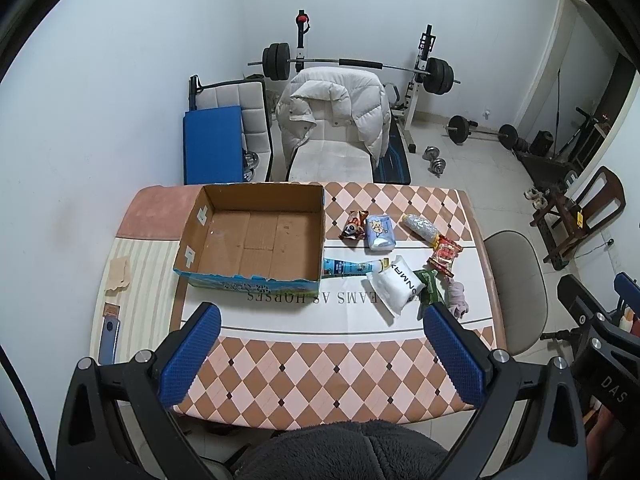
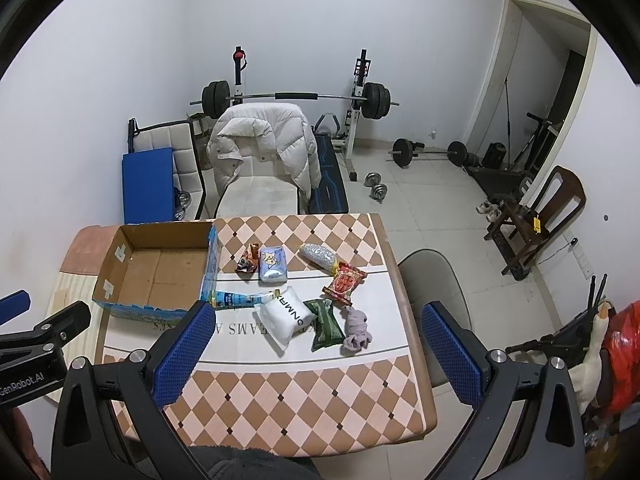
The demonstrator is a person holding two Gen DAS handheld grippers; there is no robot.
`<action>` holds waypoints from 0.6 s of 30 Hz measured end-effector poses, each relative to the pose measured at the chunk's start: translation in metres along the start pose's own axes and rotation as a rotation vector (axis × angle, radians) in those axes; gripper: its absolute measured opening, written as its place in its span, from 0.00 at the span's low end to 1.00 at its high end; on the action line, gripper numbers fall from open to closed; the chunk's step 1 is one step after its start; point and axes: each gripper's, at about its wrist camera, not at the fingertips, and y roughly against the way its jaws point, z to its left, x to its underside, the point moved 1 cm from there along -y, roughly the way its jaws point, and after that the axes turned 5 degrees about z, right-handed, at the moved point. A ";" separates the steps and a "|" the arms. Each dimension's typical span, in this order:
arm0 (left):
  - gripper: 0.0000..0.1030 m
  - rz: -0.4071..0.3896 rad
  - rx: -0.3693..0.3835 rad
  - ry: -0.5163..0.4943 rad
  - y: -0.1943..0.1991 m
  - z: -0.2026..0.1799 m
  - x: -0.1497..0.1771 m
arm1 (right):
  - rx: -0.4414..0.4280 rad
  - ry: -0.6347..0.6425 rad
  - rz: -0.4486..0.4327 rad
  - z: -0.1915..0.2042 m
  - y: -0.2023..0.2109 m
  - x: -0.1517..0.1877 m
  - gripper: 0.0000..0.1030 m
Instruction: Organize soft objects
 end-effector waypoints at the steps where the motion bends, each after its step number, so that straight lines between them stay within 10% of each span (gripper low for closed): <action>1: 1.00 -0.002 0.003 0.002 0.001 0.001 -0.001 | 0.000 -0.001 -0.001 0.001 0.001 -0.001 1.00; 18: 1.00 -0.010 0.008 0.006 0.003 0.008 -0.002 | -0.010 0.004 -0.012 0.005 0.009 -0.013 1.00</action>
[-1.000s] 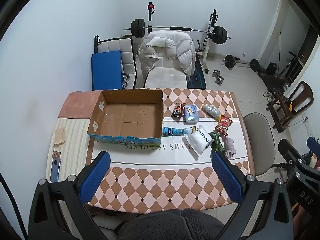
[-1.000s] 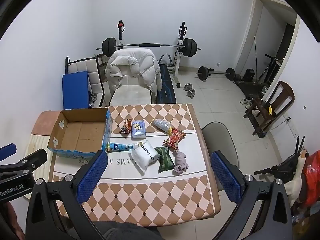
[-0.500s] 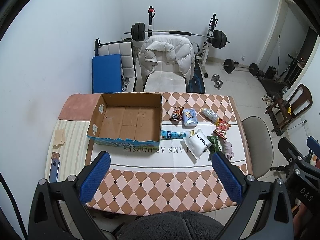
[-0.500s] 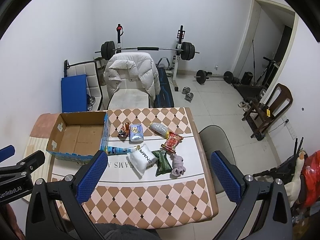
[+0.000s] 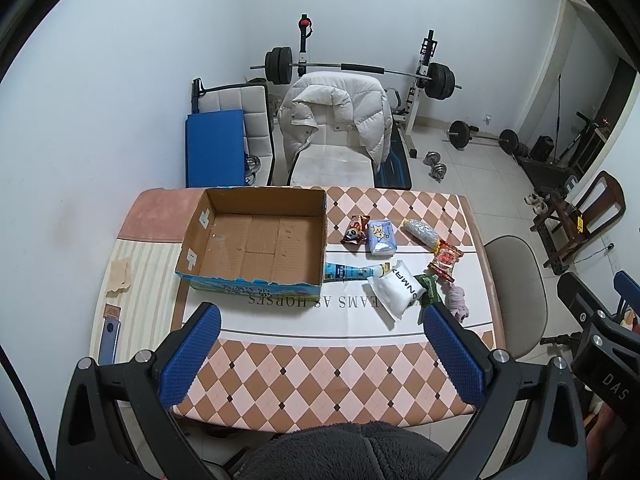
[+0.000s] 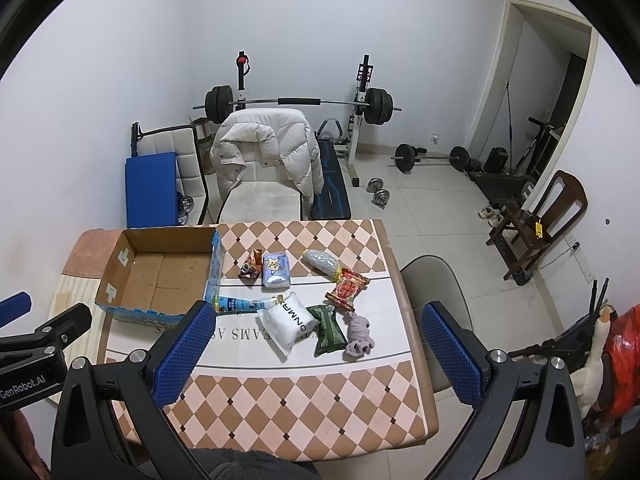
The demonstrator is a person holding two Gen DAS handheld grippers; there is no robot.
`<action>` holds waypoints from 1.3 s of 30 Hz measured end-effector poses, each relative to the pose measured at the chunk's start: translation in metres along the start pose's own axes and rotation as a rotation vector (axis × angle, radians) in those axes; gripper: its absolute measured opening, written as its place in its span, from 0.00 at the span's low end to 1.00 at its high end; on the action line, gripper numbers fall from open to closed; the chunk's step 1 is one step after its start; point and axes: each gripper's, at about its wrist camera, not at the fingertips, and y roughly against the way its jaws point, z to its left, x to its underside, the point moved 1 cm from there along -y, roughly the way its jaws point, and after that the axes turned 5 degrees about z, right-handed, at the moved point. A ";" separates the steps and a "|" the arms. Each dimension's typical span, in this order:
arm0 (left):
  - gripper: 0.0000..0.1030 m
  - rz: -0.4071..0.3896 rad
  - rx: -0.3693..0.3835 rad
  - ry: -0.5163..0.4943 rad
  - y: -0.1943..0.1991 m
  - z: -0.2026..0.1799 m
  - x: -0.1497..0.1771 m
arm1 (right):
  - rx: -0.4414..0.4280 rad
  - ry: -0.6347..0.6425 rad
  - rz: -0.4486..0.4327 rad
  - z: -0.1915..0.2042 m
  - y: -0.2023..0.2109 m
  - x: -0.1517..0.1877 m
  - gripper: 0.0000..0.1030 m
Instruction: Organize soft objects
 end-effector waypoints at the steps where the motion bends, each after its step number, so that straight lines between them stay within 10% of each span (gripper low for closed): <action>1: 1.00 0.000 -0.002 -0.001 0.000 0.000 0.001 | 0.000 0.001 -0.003 0.001 0.001 0.000 1.00; 39: 1.00 -0.001 0.001 0.000 0.000 0.009 -0.002 | -0.009 0.012 -0.020 0.012 0.011 -0.013 1.00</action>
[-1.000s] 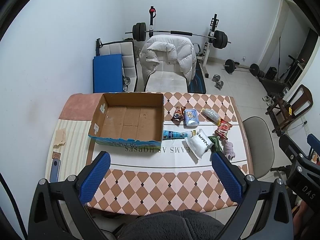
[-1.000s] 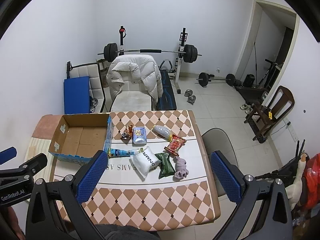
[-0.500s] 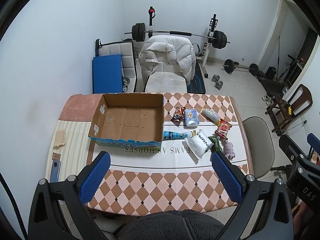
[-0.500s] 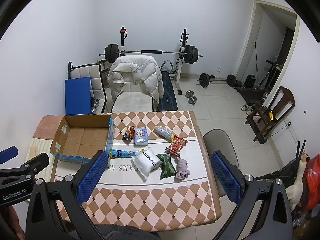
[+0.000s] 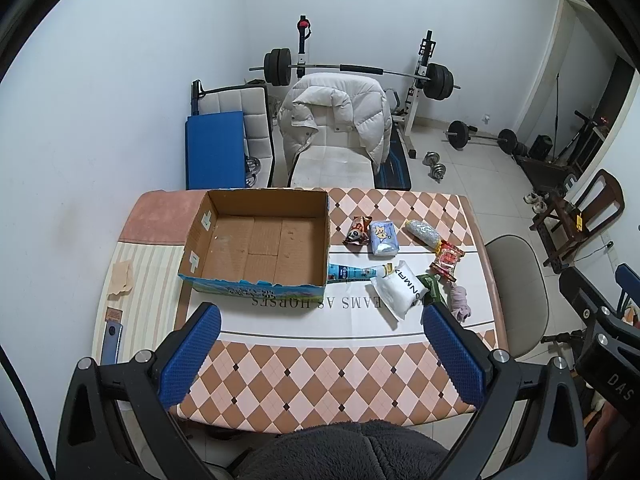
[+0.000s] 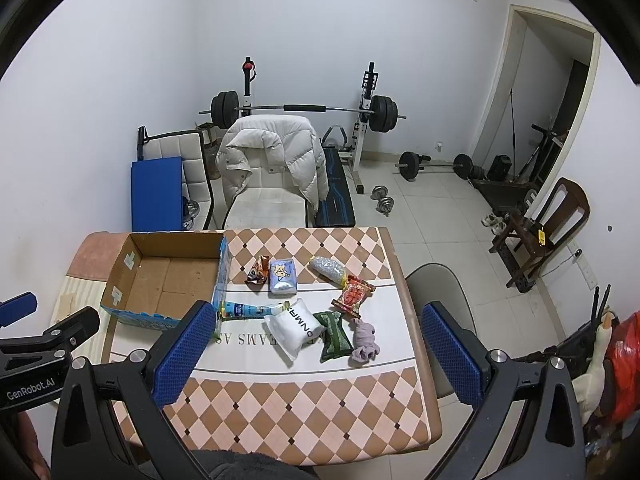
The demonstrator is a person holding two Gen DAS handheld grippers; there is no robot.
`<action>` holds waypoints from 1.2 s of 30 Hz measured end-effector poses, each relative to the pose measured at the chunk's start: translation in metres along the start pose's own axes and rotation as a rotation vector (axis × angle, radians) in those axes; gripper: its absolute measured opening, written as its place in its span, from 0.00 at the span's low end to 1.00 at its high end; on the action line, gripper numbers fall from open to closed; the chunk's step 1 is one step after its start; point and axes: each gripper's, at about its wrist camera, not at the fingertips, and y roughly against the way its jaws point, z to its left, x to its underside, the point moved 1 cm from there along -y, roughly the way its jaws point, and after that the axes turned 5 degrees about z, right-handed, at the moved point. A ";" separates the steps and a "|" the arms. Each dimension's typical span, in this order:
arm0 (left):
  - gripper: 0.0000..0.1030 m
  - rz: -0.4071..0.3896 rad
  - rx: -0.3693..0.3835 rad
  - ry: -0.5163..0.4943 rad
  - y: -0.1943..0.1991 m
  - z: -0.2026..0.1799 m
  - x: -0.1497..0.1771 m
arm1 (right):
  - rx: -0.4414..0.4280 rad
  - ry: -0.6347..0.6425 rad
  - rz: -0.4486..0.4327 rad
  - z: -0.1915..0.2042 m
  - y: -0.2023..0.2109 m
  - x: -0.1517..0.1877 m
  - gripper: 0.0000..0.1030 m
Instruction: Organize soft objects
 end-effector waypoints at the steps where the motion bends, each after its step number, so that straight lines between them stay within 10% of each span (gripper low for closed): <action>1: 1.00 0.001 0.001 0.001 0.000 -0.001 0.000 | -0.002 -0.002 -0.001 0.000 0.000 0.000 1.00; 16: 1.00 0.042 0.019 -0.012 -0.027 -0.001 -0.014 | -0.027 -0.074 0.043 -0.018 -0.030 -0.010 1.00; 23: 1.00 0.228 0.037 -0.075 -0.145 -0.035 -0.046 | -0.029 -0.164 0.200 -0.081 -0.139 -0.002 1.00; 36: 1.00 0.569 0.051 -0.650 -0.391 -0.187 -0.023 | -0.060 -0.146 0.599 -0.138 -0.390 0.072 1.00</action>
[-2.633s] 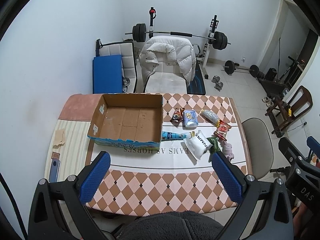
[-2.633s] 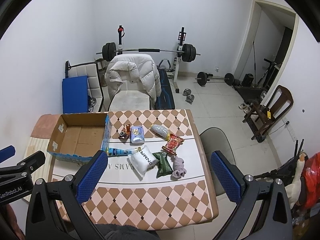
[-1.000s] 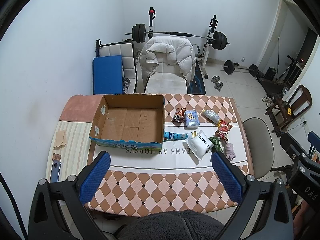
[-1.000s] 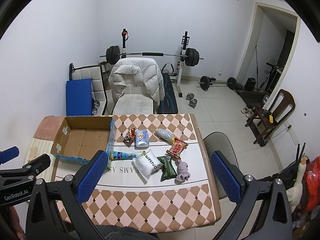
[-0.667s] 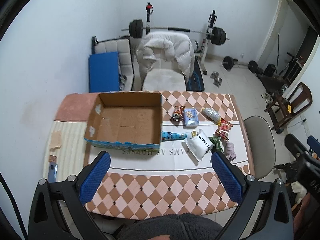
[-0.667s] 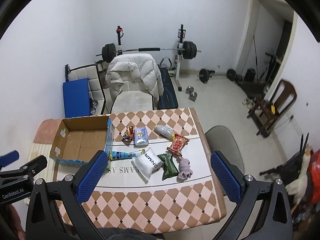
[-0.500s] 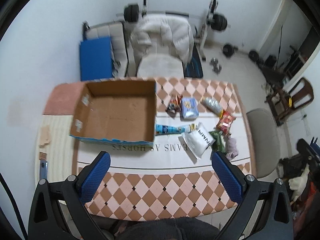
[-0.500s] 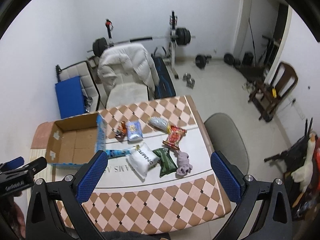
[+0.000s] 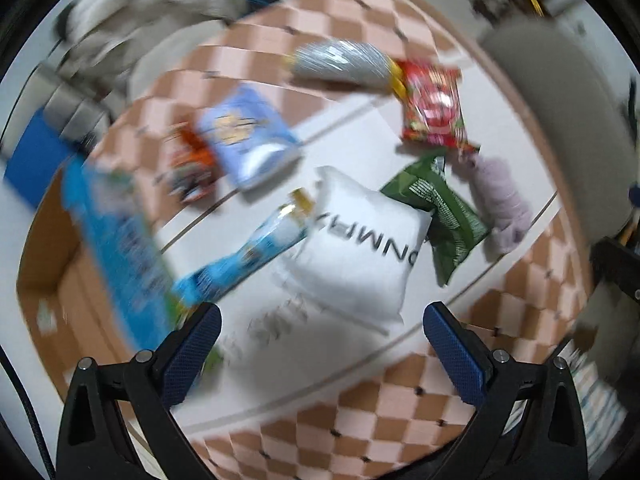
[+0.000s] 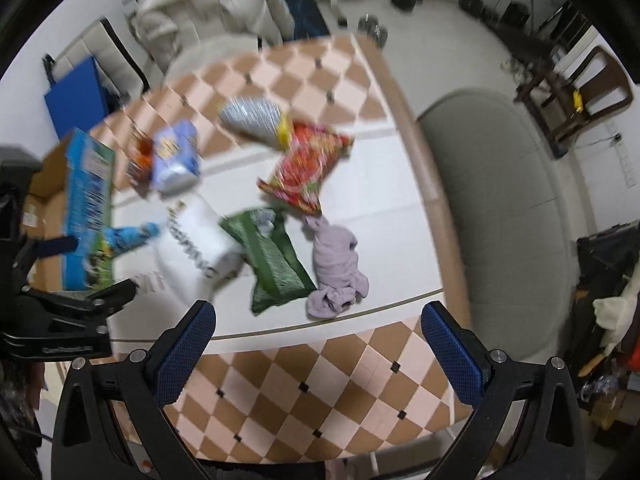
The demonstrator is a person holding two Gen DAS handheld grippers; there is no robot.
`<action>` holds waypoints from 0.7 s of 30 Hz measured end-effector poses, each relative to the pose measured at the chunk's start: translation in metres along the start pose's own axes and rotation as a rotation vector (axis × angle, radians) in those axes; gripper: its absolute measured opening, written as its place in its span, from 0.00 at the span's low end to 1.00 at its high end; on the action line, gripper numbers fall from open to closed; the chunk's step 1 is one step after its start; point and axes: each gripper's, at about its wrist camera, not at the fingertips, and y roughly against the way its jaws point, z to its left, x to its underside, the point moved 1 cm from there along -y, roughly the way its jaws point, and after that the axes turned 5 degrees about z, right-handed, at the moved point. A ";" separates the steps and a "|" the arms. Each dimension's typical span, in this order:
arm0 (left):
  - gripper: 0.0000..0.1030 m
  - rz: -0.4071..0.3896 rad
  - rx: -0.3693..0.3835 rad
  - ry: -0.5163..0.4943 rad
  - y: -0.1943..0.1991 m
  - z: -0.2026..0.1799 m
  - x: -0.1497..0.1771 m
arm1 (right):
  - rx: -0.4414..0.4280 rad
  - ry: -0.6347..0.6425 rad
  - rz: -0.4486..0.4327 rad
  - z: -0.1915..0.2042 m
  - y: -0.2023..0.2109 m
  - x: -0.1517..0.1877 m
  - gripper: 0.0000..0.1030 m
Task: Organize soft objects
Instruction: 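Grasp the white NMAX pack with the left tool while the right grasps the green bag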
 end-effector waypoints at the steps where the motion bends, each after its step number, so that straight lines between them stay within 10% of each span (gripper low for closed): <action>1: 1.00 0.017 -0.014 -0.035 -0.014 -0.007 -0.010 | -0.004 -0.002 0.030 -0.003 -0.018 -0.004 1.00; 8: 0.99 0.141 -0.047 -0.162 -0.080 -0.034 -0.046 | -0.042 0.008 0.125 -0.003 -0.069 -0.011 1.00; 9: 0.85 0.153 -0.038 -0.145 -0.085 -0.032 -0.048 | -0.047 0.008 0.130 -0.003 -0.072 -0.012 1.00; 17: 0.76 0.252 0.203 0.401 -0.096 0.040 -0.011 | -0.128 0.015 0.179 0.014 -0.091 -0.022 0.91; 21: 0.79 0.238 0.229 0.472 -0.109 0.050 0.002 | -0.137 0.015 0.226 0.031 -0.116 -0.034 0.83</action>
